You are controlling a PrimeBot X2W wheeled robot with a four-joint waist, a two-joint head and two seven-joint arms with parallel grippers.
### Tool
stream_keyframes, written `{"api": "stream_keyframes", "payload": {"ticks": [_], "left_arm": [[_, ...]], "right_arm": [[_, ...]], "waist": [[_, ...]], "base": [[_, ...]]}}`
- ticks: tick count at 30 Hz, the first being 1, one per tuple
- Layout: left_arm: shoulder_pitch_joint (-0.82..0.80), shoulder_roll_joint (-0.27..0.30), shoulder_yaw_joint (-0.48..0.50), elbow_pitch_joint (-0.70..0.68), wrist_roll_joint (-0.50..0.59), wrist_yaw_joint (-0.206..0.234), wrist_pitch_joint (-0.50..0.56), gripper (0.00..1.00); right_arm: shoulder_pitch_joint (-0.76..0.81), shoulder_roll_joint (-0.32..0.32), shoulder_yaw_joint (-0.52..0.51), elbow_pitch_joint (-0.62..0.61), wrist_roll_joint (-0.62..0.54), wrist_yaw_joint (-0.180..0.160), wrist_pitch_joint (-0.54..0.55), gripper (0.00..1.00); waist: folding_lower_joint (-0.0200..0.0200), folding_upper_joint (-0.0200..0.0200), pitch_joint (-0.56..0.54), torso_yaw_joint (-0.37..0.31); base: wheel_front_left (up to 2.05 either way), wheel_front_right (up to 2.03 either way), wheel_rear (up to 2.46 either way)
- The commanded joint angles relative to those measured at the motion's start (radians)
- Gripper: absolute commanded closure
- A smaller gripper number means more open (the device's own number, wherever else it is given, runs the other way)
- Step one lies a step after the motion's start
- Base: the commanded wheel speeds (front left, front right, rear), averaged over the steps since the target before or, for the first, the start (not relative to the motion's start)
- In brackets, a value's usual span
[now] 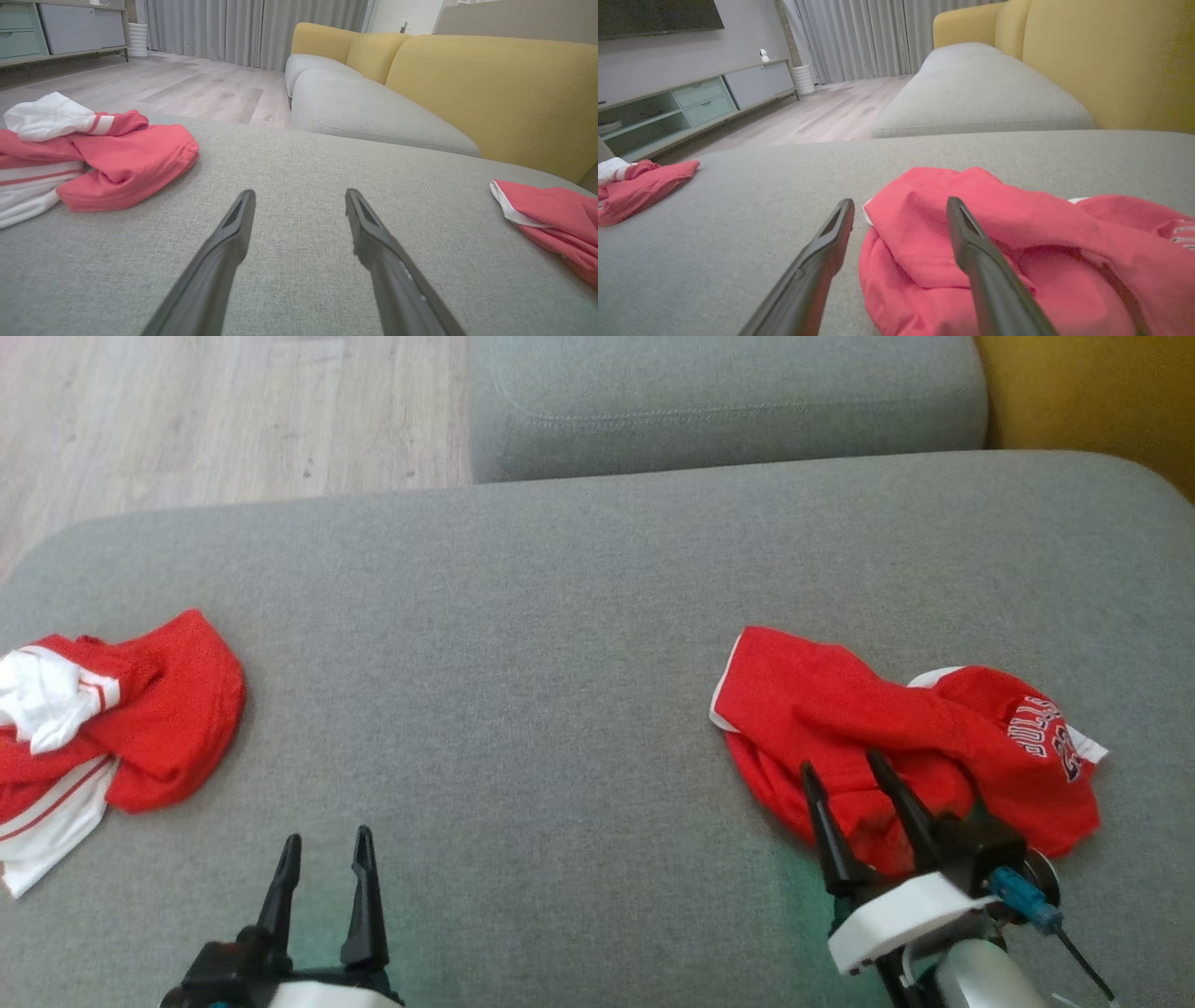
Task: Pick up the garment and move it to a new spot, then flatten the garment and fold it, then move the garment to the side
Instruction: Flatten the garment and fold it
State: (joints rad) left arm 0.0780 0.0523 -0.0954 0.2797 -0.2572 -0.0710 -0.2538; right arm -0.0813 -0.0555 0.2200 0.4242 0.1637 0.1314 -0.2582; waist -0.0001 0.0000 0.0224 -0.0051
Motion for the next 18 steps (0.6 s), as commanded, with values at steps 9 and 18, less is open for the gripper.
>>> {"api": "stream_keyframes", "payload": {"ticks": [9,18], "left_arm": [[-0.065,-0.002,-0.031,-0.019,-0.035,0.01,-0.008,0.0],[-0.057,-0.002,-0.045,-0.005,-0.052,0.019,-0.008,0.0]], "right_arm": [[-0.08,0.005,0.015,0.114,-0.064,-0.001,-0.004,0.0],[-0.063,0.001,0.057,0.188,-0.104,-0.001,-0.003,0.0]], "waist": [[0.0001,0.0,0.032,0.031],[0.0001,0.0,0.044,0.046]], "base": [[0.0,0.0,0.0],[0.0,0.0,0.0]]}}
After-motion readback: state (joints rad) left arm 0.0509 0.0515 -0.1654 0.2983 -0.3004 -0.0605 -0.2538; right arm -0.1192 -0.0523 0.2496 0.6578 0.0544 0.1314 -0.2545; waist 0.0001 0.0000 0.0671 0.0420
